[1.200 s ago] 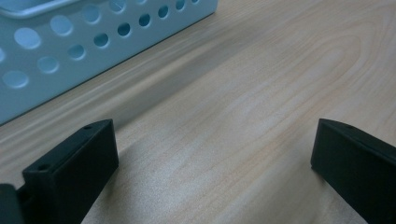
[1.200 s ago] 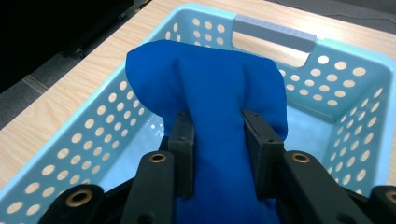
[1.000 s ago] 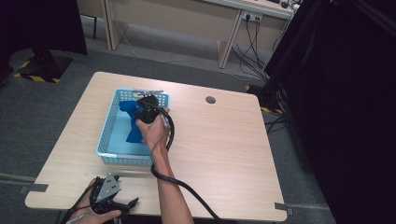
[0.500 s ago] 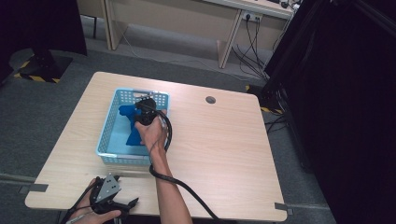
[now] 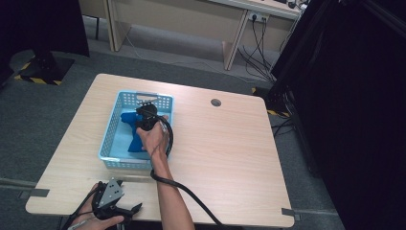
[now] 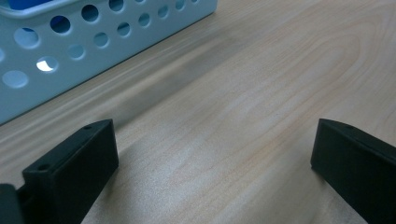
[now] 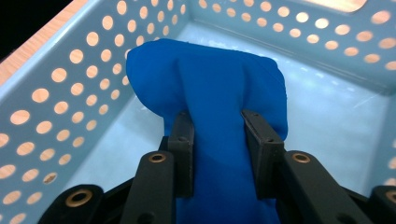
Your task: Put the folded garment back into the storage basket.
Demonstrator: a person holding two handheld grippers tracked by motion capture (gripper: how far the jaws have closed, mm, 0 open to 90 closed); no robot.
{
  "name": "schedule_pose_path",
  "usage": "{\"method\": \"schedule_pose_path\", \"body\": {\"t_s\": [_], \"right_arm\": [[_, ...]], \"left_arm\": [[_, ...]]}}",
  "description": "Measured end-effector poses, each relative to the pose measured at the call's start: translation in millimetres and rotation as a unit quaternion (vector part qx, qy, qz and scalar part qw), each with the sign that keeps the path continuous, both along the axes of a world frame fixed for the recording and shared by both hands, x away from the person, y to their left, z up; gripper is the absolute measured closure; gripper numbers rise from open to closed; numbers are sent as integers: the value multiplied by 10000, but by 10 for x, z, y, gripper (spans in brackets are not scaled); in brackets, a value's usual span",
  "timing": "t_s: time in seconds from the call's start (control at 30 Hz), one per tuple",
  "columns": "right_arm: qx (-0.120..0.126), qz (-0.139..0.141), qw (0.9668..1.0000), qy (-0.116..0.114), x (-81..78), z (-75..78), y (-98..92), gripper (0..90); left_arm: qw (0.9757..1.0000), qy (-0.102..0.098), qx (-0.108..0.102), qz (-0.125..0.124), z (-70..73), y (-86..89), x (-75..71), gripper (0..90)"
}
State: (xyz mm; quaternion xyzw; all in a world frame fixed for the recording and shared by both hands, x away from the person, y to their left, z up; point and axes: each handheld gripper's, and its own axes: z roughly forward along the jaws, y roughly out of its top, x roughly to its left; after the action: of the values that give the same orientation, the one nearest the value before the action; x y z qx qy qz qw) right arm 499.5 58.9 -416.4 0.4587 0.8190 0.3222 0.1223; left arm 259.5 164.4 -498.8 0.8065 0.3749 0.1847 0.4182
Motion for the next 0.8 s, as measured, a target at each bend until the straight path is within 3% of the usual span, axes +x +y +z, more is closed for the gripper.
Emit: {"method": "schedule_pose_path", "body": {"t_s": [0.47,0.63,0.7,0.8], "right_arm": [[-78,35,9999,111,20,-133,68,660],[-113,50,9998,158,23,-178,89,586],[-12,57,9998,177,19,-159,81,525],[18,46,9999,119,8,-88,54,510]], "left_arm": [[10000,1,2,2,0,-1,0,0],[10000,1,2,2,0,0,0,0],[10000,0,1,2,0,-1,0,0],[10000,2,4,1,0,-1,0,0]]}}
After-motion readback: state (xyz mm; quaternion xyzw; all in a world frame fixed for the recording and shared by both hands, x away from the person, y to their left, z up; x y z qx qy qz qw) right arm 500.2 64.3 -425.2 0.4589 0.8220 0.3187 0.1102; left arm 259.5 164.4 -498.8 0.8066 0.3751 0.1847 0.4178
